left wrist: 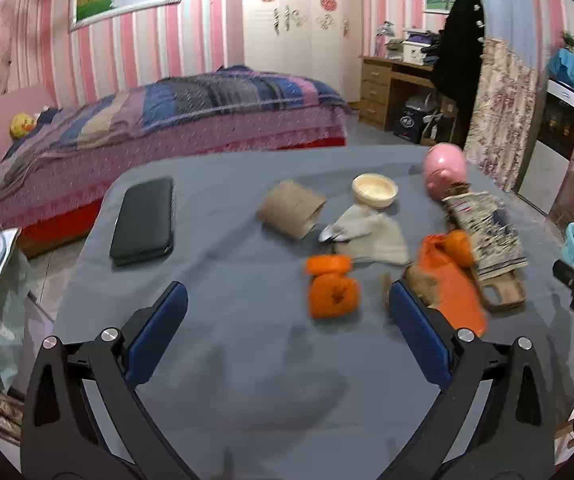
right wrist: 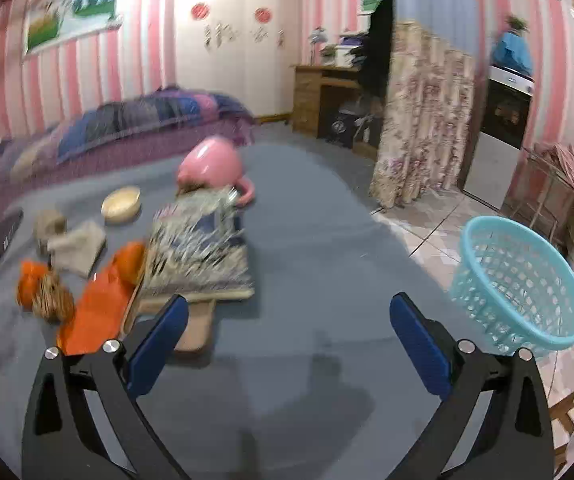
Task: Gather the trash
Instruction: 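Move both tools back over the table toward the remaining items, then grasp the orange peel with the left gripper while the right grasps the brown stocking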
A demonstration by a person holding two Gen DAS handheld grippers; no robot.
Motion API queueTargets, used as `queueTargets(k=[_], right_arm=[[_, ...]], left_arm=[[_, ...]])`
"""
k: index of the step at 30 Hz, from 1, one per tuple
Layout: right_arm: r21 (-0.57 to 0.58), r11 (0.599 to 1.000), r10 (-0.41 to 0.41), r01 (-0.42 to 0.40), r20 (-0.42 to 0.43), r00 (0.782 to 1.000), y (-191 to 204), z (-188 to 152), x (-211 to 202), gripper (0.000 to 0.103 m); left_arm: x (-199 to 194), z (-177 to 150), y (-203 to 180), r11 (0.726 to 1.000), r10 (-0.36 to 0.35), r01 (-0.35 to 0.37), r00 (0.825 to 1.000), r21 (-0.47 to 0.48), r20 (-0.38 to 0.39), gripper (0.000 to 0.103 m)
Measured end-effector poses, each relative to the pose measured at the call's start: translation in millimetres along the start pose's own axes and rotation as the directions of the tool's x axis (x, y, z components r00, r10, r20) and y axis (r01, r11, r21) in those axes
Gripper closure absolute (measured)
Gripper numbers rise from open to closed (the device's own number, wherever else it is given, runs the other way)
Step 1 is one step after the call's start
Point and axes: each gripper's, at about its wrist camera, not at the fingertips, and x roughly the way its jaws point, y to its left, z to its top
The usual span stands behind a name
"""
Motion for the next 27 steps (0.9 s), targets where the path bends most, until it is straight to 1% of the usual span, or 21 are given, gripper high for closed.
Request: queueTargets(k=[4, 7, 11, 13, 14, 15, 17, 19, 21, 24, 25, 27], right_arm=[[0.003, 0.999, 0.045, -0.045, -0.048, 0.998, 12.5, -4.4, 13.9, 0.004], [-0.01, 0.999, 0.033, -0.033, -0.037, 0.999, 17.1, -4.0, 15.1, 0.004], [0.006, 0.999, 0.042, -0.041, -0.032, 0.999, 16.6, -1.5, 16.9, 0.004], [-0.005, 1.0, 0.027, -0.028, -0.032, 0.999, 17.5, -0.4, 18.6, 0.004], [-0.009, 1.0, 0.025, -0.025, -0.032, 0.999, 18.5, 0.8, 20.0, 0.004], [-0.013, 1.0, 0.027, -0.027, -0.031, 0.999, 19.4, 1.3, 20.6, 0.004], [-0.014, 0.999, 0.035, -0.036, -0.03, 0.999, 21.7, 3.2, 21.3, 0.005], [-0.021, 0.999, 0.046, -0.047, -0.025, 0.999, 26.8, 3.7, 20.3, 0.005], [-0.033, 0.998, 0.057, -0.058, -0.022, 0.998, 34.2, 4.0, 18.9, 0.005], [-0.061, 0.995, 0.08, -0.081, -0.015, 0.997, 49.0, 2.6, 13.0, 0.005], [-0.071, 0.993, 0.091, -0.091, -0.011, 0.996, 54.4, 2.7, 10.3, 0.005], [-0.099, 0.989, 0.109, -0.108, 0.009, 0.994, 70.2, 3.7, 2.0, 0.005]], left_arm=[[13.1, -11.4, 7.2, 1.0, -0.005, 0.005, 0.999, 0.005, -0.033, 0.006], [25.3, -14.6, 4.7, 1.0, -0.011, 0.012, 0.999, 0.019, -0.052, 0.006], [44.3, -11.3, -0.9, 0.998, -0.055, 0.056, 0.996, 0.008, -0.075, 0.007], [53.0, -9.6, -6.1, 0.997, -0.073, 0.074, 0.993, 0.004, -0.091, 0.013], [58.3, -9.1, -8.8, 0.995, -0.095, 0.095, 0.99, 0.002, -0.104, 0.014], [62.9, -8.7, -11.5, 0.994, -0.111, 0.112, 0.987, -0.002, -0.115, 0.018], [73.7, -7.2, -16.5, 0.99, -0.141, 0.142, 0.979, -0.004, -0.15, 0.029], [81.6, -7.0, -20.6, 0.984, -0.177, 0.18, 0.967, 0.002, -0.185, 0.053], [83.5, -9.1, -22.1, 0.981, -0.19, 0.195, 0.961, 0.006, -0.202, 0.064], [76.0, -11.1, -18.1, 0.977, -0.21, 0.213, 0.961, -0.003, -0.181, 0.068], [71.4, -12.1, -16.3, 0.979, -0.197, 0.202, 0.965, 0.01, -0.171, 0.069], [61.5, -14.3, -11.0, 0.986, -0.15, 0.159, 0.978, 0.057, -0.142, 0.069]])
